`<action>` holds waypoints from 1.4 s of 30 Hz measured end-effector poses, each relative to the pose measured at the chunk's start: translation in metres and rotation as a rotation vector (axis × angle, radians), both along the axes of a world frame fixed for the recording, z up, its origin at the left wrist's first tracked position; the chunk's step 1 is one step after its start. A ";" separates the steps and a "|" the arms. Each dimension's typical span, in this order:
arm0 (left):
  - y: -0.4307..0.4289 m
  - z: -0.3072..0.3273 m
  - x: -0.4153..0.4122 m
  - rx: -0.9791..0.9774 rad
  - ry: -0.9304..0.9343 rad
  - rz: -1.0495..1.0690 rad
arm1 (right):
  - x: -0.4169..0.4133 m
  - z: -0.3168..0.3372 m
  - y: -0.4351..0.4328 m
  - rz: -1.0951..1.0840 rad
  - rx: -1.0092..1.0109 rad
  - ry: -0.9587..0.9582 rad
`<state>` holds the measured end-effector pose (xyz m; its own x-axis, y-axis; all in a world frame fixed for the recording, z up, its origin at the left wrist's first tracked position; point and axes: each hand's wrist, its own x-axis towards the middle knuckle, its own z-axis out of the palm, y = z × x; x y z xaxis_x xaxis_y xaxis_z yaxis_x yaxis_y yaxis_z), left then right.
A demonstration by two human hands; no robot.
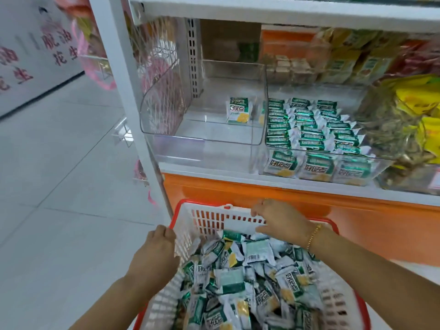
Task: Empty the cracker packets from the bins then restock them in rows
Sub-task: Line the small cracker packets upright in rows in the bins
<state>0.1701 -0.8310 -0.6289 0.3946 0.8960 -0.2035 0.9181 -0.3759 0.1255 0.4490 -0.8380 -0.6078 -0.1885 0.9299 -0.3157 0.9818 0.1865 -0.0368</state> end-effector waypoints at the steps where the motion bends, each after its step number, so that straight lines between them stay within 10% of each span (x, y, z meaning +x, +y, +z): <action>1: -0.002 -0.005 -0.006 -0.020 0.005 0.028 | 0.006 -0.024 -0.006 -0.034 -0.046 0.017; 13: -0.033 -0.016 -0.046 -0.262 -0.028 0.110 | 0.007 -0.125 -0.038 -0.038 0.085 0.008; 20: -0.034 -0.022 -0.055 -0.258 -0.093 0.098 | -0.029 -0.098 -0.003 -0.574 -0.166 0.702; 34: -0.031 -0.021 -0.056 -0.280 -0.094 0.088 | -0.076 -0.130 0.007 -0.680 -0.535 0.480; 42: -0.031 -0.012 -0.040 -0.340 -0.349 0.223 | -0.048 -0.067 -0.023 -0.704 -0.600 1.032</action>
